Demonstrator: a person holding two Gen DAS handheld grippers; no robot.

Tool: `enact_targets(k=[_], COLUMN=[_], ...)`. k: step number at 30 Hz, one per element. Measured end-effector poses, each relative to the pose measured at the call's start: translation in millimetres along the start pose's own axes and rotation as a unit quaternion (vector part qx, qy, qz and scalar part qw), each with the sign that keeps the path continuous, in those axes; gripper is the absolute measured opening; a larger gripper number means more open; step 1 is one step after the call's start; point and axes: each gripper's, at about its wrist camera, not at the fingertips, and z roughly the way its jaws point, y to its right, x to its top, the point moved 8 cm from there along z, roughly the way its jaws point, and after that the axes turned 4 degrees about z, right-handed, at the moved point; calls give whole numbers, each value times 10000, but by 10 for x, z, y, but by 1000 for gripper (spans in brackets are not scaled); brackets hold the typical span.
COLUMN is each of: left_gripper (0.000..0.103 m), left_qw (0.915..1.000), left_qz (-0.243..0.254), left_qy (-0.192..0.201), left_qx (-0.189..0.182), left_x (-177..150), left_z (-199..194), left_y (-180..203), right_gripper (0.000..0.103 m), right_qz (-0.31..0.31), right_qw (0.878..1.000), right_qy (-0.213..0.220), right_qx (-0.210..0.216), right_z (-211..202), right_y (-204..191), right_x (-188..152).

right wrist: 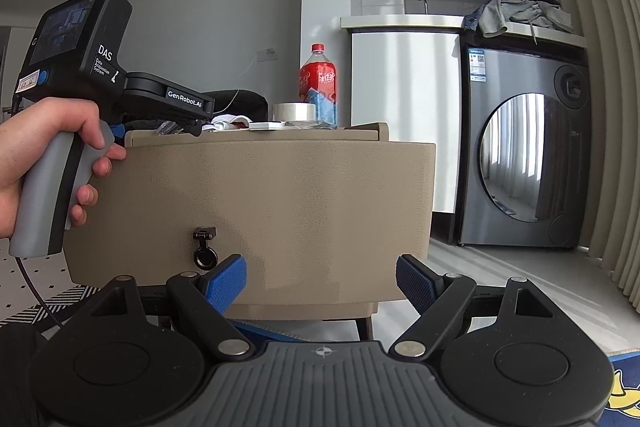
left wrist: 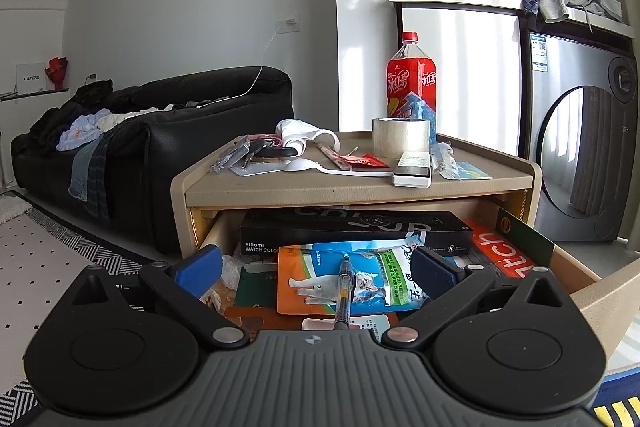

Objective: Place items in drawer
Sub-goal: 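Open the left gripper to release the pen into the drawer, then withdraw the left gripper from the drawer while the right gripper approaches the drawer handle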

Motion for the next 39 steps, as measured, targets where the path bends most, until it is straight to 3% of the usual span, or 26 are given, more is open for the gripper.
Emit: enact_targets(k=[24,39], left_gripper=[103,103], left_qw=[9995,9986], left_qz=[88,93], left_qy=[264,501], left_qx=[-128,-130], left_x=[-9,-288], left_z=[-425,-742], left_y=[-169,-252], right_gripper=[85,85], right_qz=[-84,-91], right_qw=[9999,9998], right_qy=[31,101], right_qx=[54,172], right_z=[-19,27], right_y=[-95,-191], right_x=[-10,39])
